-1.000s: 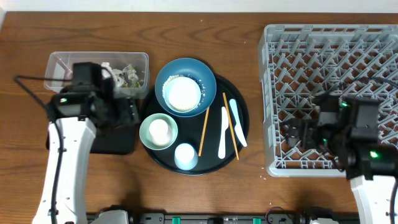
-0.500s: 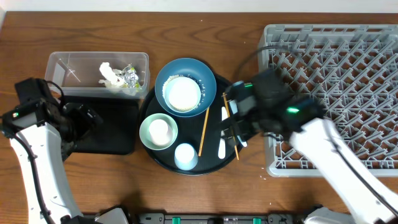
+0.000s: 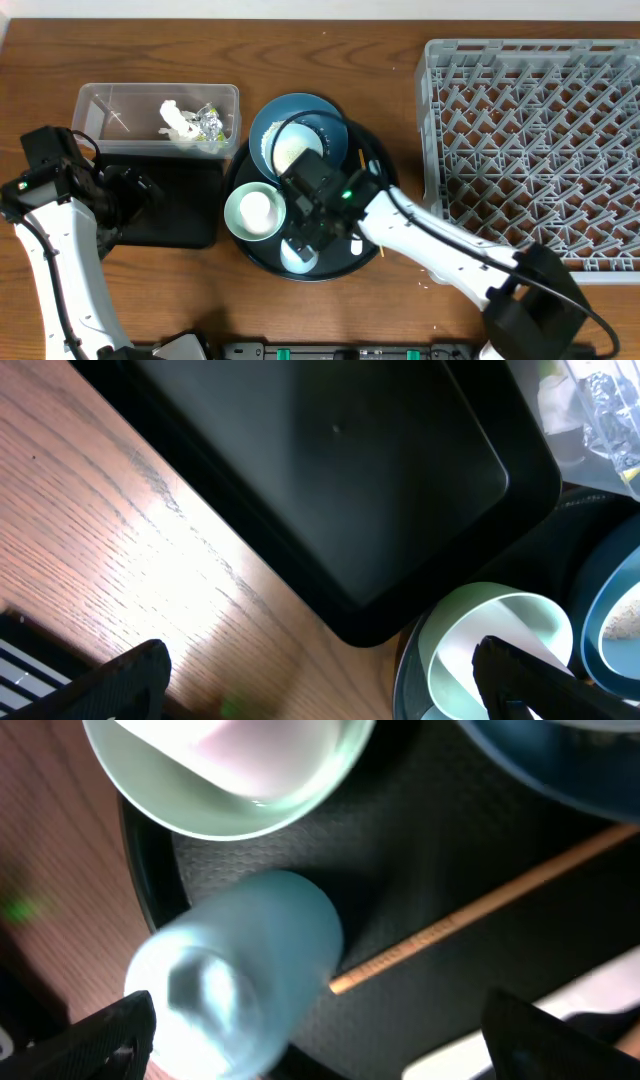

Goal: Sort waste into correct bins and load items into the dishwasher rack

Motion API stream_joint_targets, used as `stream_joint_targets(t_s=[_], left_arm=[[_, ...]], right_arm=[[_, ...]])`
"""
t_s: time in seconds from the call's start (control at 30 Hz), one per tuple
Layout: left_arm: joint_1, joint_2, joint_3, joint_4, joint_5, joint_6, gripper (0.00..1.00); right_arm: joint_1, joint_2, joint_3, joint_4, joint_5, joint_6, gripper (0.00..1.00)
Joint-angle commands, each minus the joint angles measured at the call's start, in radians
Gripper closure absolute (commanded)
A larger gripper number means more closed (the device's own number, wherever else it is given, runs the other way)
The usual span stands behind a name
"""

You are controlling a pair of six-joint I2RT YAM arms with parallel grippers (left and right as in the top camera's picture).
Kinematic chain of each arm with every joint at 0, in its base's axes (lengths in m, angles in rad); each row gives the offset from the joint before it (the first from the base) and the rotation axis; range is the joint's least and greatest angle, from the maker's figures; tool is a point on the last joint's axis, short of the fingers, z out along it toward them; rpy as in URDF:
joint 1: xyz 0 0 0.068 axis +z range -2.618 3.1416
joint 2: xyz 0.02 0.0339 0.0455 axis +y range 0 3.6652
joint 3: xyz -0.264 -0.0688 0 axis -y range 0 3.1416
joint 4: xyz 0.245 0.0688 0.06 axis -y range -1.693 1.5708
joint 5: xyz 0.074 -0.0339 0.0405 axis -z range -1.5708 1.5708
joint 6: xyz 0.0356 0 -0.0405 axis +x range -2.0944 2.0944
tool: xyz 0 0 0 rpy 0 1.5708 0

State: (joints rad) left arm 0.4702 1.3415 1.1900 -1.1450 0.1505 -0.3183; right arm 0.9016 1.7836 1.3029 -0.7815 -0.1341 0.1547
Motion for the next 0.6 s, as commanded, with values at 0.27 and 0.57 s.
stream_joint_targets(t_s=[0.27,0.57], left_arm=[[0.005,-0.002,0.005,-0.002,-0.006,-0.013,0.02],[0.005,-0.002,0.005,-0.002,-0.006,-0.013,0.02]], right_arm=[[0.087,0.05,0.023,0.028,0.025,0.062,0.01],[0.098,0.05,0.024,0.033,0.033,0.062,0.01]])
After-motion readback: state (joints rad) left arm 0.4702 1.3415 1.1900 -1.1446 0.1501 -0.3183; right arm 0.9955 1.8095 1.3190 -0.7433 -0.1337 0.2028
